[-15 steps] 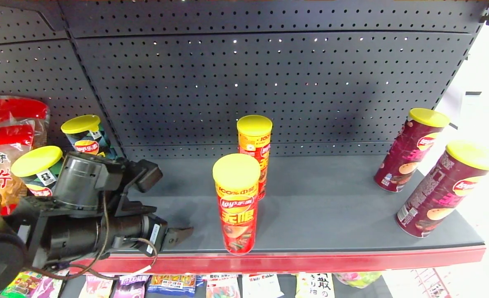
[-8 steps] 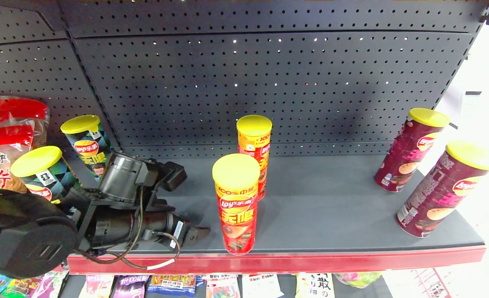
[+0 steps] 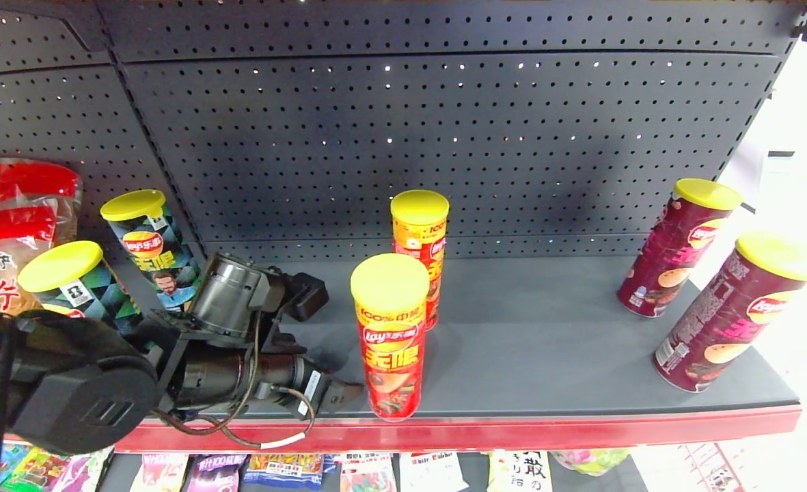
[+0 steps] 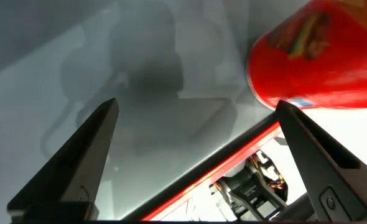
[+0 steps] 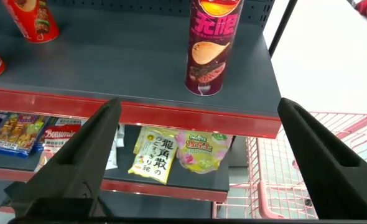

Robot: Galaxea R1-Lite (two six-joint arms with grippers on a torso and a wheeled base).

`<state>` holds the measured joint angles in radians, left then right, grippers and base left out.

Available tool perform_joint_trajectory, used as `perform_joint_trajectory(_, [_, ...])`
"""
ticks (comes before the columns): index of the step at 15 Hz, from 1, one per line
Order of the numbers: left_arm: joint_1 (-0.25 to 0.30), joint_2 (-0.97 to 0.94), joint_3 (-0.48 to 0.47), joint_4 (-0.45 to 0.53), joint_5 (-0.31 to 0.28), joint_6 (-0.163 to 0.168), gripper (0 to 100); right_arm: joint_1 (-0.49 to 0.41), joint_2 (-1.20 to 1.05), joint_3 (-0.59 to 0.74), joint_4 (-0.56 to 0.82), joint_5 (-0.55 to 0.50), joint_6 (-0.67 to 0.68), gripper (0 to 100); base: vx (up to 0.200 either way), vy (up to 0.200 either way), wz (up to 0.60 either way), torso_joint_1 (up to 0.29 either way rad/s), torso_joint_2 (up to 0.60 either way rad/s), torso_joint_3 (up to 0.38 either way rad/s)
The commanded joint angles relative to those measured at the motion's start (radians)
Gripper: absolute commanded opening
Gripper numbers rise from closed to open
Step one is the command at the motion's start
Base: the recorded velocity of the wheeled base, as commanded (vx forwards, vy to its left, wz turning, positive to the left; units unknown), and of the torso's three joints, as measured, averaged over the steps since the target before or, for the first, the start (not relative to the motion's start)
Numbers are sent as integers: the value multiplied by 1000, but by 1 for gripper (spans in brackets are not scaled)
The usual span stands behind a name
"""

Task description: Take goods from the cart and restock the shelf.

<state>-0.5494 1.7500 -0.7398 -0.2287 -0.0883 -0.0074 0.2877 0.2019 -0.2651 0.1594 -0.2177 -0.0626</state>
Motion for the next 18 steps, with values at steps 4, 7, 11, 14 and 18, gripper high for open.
perform_joint_trajectory(4, [-4, 23, -26, -1, 1, 1, 100, 1, 5, 0, 0, 0, 0, 100, 0, 0, 0, 0, 0, 0])
perform_joint_trajectory(7, [-15, 29, -32, -1, 1, 0, 100, 1, 4, 1, 0, 0, 0, 100, 0, 0, 0, 0, 0, 0])
perform_joint_trajectory(11, [-21, 36, -41, -1, 1, 0, 100, 1, 4, 1, 0, 0, 0, 100, 0, 0, 0, 0, 0, 0])
perform_joint_trajectory(14, [-21, 37, -41, -1, 1, 0, 100, 1, 4, 1, 0, 0, 0, 100, 0, 0, 0, 0, 0, 0])
perform_joint_trajectory(18, [-21, 48, -43, -23, -1, 0, 100, 1, 5, 1, 0, 0, 0, 100, 0, 0, 0, 0, 0, 0])
